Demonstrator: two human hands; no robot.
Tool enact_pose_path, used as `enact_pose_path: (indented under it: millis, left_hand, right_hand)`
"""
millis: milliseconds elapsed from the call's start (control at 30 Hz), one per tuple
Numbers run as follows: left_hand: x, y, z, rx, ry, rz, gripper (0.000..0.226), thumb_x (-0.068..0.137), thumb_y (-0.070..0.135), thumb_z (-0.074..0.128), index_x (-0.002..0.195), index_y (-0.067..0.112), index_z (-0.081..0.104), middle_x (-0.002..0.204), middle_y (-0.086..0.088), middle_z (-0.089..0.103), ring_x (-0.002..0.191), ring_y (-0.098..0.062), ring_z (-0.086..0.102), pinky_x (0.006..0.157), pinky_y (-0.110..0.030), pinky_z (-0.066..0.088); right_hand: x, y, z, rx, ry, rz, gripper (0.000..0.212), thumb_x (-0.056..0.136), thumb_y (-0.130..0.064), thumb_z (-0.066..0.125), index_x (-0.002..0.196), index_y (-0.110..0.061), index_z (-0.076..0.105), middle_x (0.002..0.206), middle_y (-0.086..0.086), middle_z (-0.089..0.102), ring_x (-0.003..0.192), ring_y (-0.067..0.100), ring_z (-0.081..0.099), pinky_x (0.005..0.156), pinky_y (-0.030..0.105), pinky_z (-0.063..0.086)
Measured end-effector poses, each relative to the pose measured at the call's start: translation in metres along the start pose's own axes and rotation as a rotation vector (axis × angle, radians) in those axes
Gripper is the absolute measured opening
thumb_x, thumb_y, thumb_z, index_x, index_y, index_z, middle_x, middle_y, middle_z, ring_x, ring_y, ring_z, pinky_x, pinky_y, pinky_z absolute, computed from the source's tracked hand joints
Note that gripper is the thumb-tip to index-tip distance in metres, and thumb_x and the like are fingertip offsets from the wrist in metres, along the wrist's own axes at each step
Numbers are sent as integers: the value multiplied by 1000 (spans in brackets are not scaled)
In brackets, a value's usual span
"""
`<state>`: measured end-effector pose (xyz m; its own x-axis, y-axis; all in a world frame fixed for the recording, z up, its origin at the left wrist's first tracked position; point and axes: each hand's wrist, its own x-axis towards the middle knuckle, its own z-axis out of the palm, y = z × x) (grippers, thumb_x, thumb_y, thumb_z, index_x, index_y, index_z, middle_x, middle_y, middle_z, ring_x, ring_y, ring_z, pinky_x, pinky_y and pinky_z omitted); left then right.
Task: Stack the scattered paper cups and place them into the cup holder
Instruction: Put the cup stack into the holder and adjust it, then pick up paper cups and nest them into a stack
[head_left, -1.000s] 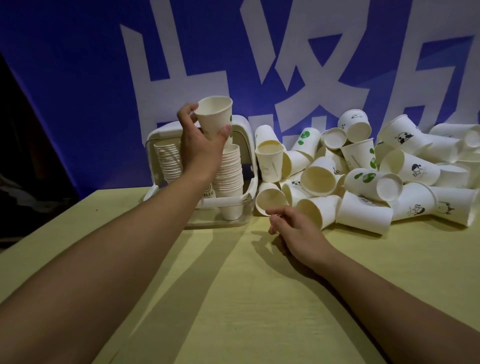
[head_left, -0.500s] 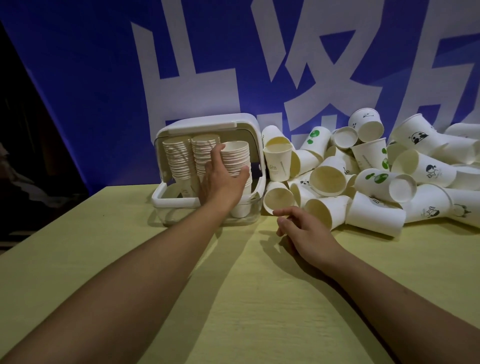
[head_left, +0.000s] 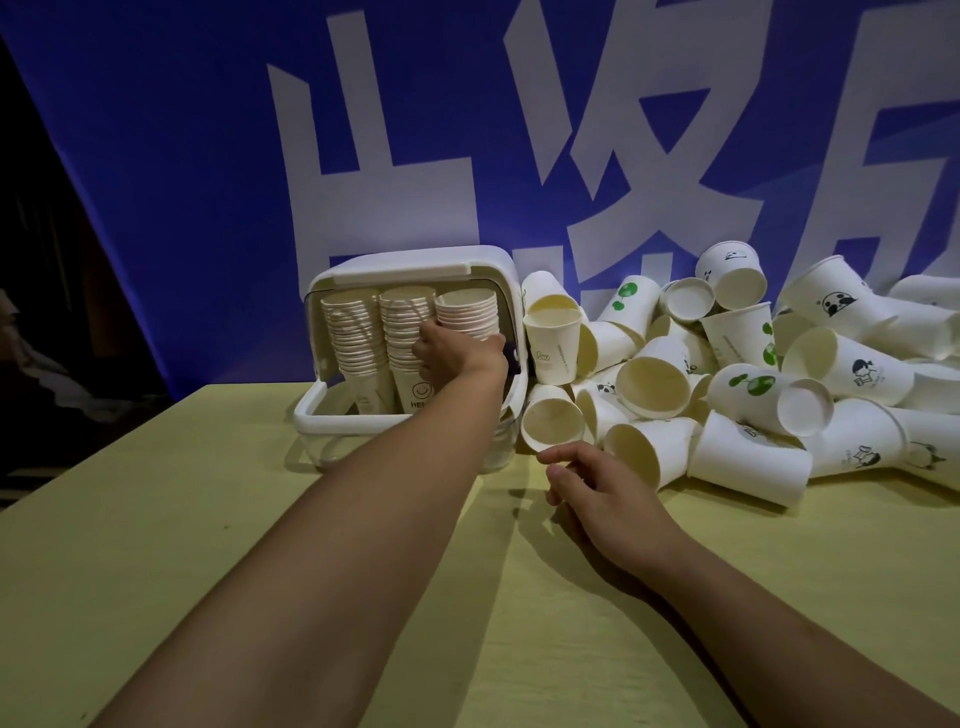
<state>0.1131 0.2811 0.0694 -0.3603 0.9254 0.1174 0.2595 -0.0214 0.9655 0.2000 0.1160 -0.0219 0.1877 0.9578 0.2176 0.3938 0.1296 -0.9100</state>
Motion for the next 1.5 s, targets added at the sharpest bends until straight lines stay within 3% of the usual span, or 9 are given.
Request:
enact_pose_path:
  millis: [433, 633, 767, 900, 1000, 1133, 1233, 1367, 1500]
  left_hand:
    - [3, -2, 18, -74, 66, -8, 74, 75, 28, 85, 136, 23, 44, 144, -4, 40, 131, -31, 39, 104, -45, 38]
    - [-40, -10, -16, -432, 2, 36, 54, 84, 27, 78, 127, 28, 47, 128, 5, 54, 114, -21, 57, 102, -45, 48]
    - [-93, -41, -49, -462, -254, 95, 31, 88, 22, 73, 113, 29, 55, 105, 12, 62, 103, -14, 62, 95, -41, 53]
    - [-121, -65, -71, -275, -815, 208, 25, 91, 21, 71, 112, 32, 63, 103, 13, 69, 85, -12, 67, 73, -29, 54]
    - [-127, -72, -73, -33, -1130, 299, 24, 92, 23, 71, 113, 33, 64, 107, 12, 70, 72, -6, 67, 66, -24, 53]
    - [-131, -72, -71, 57, -1174, 378, 26, 90, 27, 72, 114, 34, 65, 104, 18, 69, 75, -9, 62, 71, -29, 55]
    - [-134, -71, -72, -19, -1179, 397, 24, 90, 28, 72, 110, 38, 66, 104, 19, 70, 73, -7, 57, 71, -31, 55]
    - [-140, -70, -71, -8, -1189, 446, 21, 90, 29, 71, 107, 41, 65, 104, 20, 69, 78, -9, 58, 69, -25, 54]
    - [-143, -74, -70, 37, -1128, 469, 20, 92, 29, 69, 107, 41, 64, 101, 19, 69, 74, -5, 57, 71, -26, 54]
  right_hand:
    - [1, 4, -1, -43, -16, -26, 16, 99, -34, 53, 104, -37, 68, 87, -6, 72, 88, 6, 69, 80, 32, 56]
    - [-6, -11, -8, -164, 55, -169, 16, 98, -26, 55, 102, -31, 70, 72, -4, 67, 63, 6, 62, 56, 16, 46]
    - [-9, -22, -24, -209, 322, -324, 16, 95, -17, 59, 96, -29, 71, 72, -10, 66, 62, 7, 58, 54, 14, 44]
    - [-9, -30, -37, -262, 463, -330, 17, 95, -14, 58, 97, -27, 69, 81, -12, 67, 68, 1, 58, 61, 11, 42]
    - [-1, -39, -57, -439, 538, -319, 17, 93, -18, 59, 106, -24, 69, 93, -10, 65, 80, 4, 56, 73, 22, 46]
    - [1, -29, -102, -864, 702, -279, 33, 89, -30, 64, 122, -25, 62, 126, 3, 54, 116, 26, 44, 97, 37, 36]
    - [-5, -1, -123, -848, 762, -17, 48, 87, -41, 67, 132, -33, 53, 142, 3, 40, 133, 31, 32, 107, 47, 28]
    - [1, 18, -134, -748, 654, 79, 55, 84, -39, 71, 135, -32, 51, 143, 4, 40, 130, 33, 39, 106, 47, 35]
    - [-1, 12, -138, -653, 799, -76, 48, 85, -30, 71, 130, -27, 54, 135, 5, 45, 121, 26, 47, 99, 34, 43]
